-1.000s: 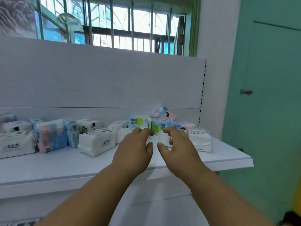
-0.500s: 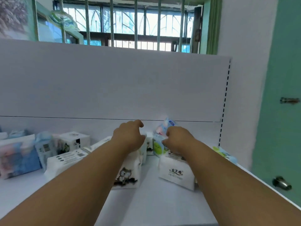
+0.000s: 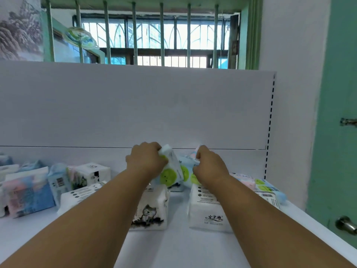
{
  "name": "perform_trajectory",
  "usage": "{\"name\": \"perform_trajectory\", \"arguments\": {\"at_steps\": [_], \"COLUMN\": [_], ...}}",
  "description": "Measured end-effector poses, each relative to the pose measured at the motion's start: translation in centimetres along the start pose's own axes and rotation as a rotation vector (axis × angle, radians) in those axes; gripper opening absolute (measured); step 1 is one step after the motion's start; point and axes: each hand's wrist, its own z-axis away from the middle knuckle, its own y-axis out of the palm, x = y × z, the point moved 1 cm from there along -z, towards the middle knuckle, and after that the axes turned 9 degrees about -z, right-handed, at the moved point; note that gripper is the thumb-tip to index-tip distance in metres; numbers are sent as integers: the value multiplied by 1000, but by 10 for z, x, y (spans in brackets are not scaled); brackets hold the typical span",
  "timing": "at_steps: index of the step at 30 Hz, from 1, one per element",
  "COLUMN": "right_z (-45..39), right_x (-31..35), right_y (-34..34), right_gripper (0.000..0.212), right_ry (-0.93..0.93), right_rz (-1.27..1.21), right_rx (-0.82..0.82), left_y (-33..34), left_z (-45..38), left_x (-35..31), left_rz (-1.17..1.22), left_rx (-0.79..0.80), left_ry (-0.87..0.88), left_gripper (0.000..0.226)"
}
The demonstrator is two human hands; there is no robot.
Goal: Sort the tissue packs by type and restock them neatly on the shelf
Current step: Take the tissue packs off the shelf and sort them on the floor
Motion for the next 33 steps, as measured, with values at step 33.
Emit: {"name": "perform_trajectory", "arguments": {"at_steps": [33], "right_z": [483], "right_x": [354], "right_y": [129], "right_gripper": [30], "right_ry": [410], "right_rz": [-1706], "right_rx": [894], "left_y": [-265], "left_z": [531], "left_x": [307], "left_rz": [1187], "left_rx": [-1071], "left_ry": [-1063], "left_gripper": [68]}}
